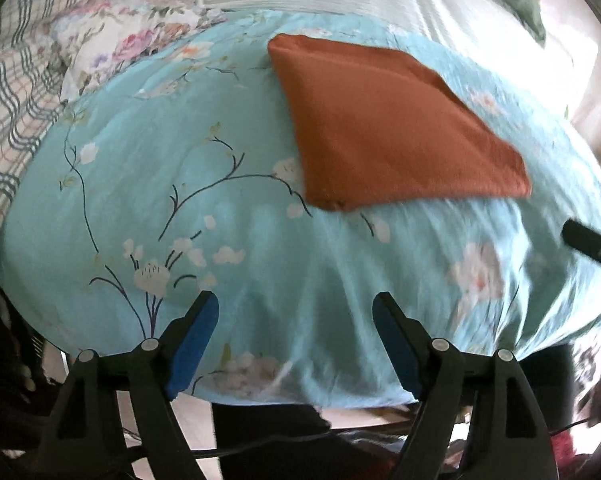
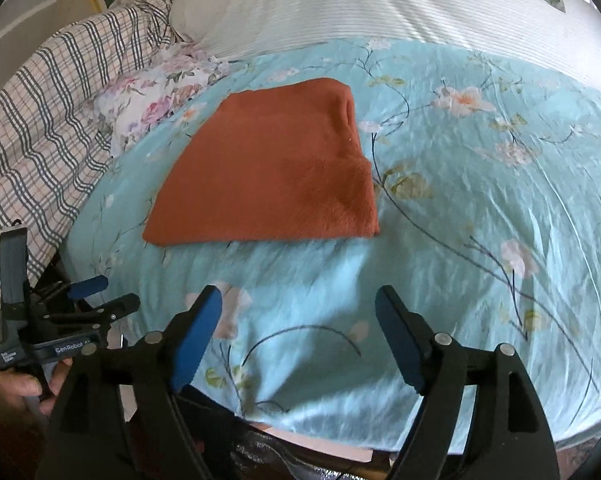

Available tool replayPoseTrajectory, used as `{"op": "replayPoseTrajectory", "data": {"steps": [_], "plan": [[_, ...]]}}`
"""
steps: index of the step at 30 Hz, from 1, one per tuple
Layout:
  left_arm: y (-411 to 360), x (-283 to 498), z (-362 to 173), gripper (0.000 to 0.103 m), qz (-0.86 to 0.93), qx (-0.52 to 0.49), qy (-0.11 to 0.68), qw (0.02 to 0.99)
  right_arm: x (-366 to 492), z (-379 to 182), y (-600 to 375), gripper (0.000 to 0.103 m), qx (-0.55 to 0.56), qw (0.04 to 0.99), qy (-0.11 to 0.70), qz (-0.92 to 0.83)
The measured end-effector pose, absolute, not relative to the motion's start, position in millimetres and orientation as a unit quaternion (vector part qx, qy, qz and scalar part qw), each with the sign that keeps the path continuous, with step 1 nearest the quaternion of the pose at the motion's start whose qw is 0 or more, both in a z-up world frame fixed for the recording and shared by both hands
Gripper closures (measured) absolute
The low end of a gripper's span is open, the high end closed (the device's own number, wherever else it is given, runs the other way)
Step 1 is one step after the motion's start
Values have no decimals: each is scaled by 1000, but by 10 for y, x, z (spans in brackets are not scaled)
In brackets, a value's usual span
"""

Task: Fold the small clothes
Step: 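Open both grippers and lift them away from the folded sweater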

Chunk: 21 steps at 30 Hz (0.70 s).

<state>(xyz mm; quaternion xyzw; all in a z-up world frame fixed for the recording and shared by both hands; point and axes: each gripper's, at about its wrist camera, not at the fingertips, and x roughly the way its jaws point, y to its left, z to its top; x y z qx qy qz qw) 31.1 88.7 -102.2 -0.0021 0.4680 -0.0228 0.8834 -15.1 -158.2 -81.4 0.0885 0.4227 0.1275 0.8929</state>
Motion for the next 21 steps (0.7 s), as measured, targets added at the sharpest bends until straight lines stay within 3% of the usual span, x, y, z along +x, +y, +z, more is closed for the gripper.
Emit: {"op": "replayPoseTrajectory", "data": {"steps": [7,15,21], "plan": [[893,105,-911,23,-11,14,450,893,-276,-784,-1485,22,62,888,433,144],[827,177,-417,20,5,60,427,902,-179,-524,-1494,6,58,893,413,167],[734,430,-269,20,32,83,425,901,-83,-483,-1556,6,47,891,417,173]]}}
